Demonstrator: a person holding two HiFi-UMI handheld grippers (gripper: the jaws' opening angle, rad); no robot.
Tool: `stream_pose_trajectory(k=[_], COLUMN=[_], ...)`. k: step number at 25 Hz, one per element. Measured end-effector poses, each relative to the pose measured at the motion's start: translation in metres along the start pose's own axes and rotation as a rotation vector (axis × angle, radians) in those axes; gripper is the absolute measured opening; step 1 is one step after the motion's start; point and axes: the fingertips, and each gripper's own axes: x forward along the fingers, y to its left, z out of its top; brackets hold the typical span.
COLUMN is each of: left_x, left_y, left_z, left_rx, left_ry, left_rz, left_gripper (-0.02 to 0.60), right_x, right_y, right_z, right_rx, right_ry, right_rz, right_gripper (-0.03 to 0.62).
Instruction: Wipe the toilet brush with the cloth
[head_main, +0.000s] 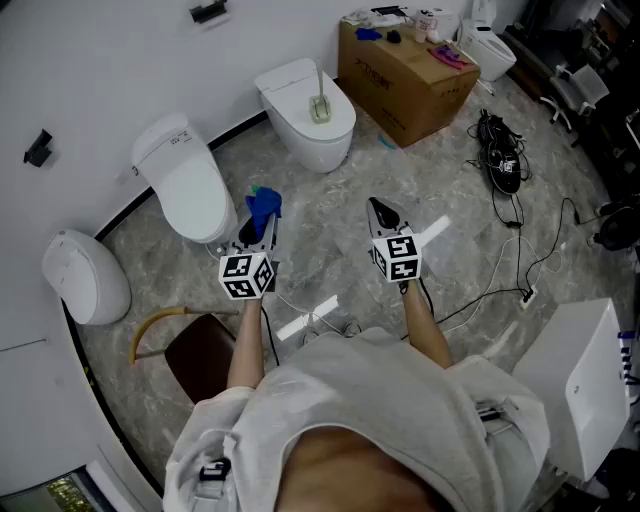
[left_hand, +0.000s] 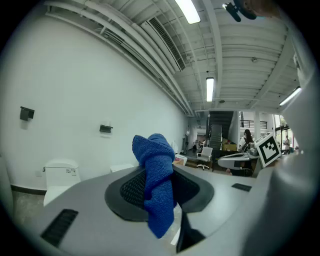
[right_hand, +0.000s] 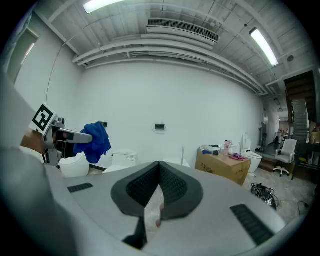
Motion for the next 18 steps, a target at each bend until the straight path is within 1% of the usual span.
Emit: stream_pose_trajectory(k=[10,18], left_x=[0.005,0.015], left_y=[-0.011,-0.031], left_z=[0.002,-0.001], left_rx=[0.002,-0.002], left_ry=[-0.006,-0.008], left_rz=[0.012,0.040], left_gripper=[0.127,0.127], right_x=[-0.002,-0.008], right_y=[-0.008,-0.027], right_z=[-0.004,-0.010], right_rx=[-0.010,0.008], right_ry=[0.005,-0.018], right_rz=[0.013,0.055], right_gripper=[0.031,0.032])
